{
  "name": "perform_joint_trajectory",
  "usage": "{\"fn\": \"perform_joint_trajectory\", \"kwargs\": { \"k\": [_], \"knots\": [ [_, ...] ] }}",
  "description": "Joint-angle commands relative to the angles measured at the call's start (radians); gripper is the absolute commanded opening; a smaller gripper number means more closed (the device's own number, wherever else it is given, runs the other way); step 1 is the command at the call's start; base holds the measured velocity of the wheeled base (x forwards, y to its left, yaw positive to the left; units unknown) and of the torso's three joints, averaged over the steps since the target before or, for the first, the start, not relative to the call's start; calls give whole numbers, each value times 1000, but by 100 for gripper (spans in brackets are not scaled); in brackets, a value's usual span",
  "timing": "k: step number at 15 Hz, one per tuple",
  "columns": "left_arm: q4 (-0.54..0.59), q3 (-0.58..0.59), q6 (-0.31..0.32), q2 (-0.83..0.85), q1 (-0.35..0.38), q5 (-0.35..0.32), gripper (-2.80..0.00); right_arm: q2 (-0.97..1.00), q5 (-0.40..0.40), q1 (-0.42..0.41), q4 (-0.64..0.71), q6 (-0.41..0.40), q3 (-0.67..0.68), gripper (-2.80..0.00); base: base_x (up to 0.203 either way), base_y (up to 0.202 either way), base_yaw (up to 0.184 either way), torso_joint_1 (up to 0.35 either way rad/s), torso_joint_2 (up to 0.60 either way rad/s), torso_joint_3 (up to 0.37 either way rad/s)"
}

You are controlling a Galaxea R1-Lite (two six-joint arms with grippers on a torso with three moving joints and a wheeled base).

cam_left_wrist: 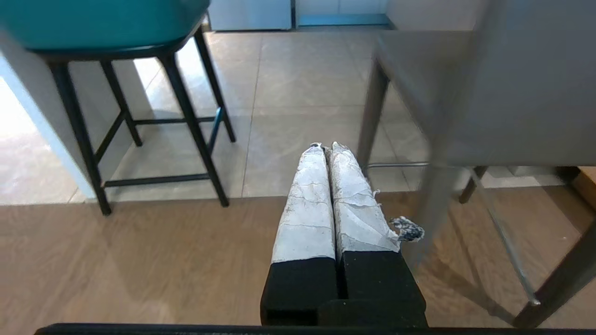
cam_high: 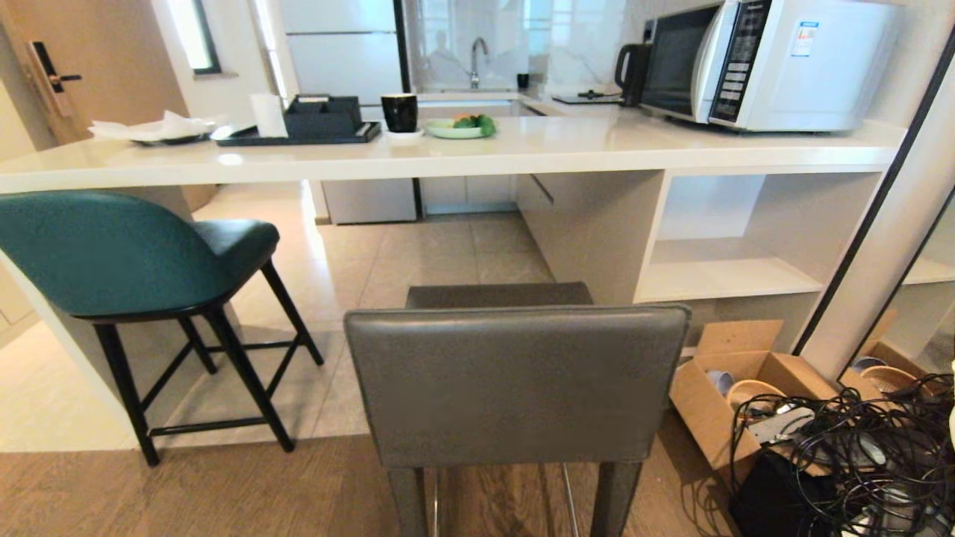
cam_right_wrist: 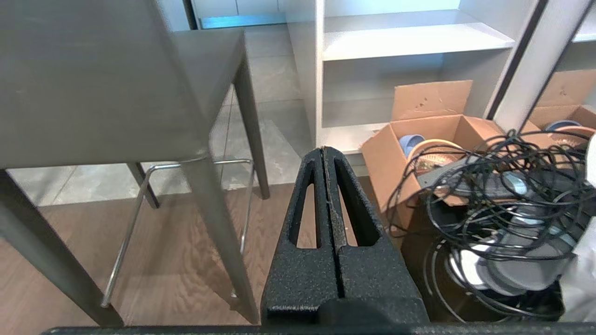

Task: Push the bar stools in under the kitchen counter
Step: Pull the blue chair out from under the dining table

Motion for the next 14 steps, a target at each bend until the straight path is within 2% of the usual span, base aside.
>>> {"fn": "perform_joint_trajectory", "kwargs": {
  "k": [1, 14],
  "knots": [
    [0, 0, 0, 3, 0, 1, -280, 1, 0, 1, 0, -1, 2, -280, 1, 185, 3, -2, 4, 2],
    [-1, 0, 0, 2, -1, 1, -280, 2, 0, 1, 0, 1, 2, -280, 0, 199, -2, 4, 4, 1]
  ]
}}
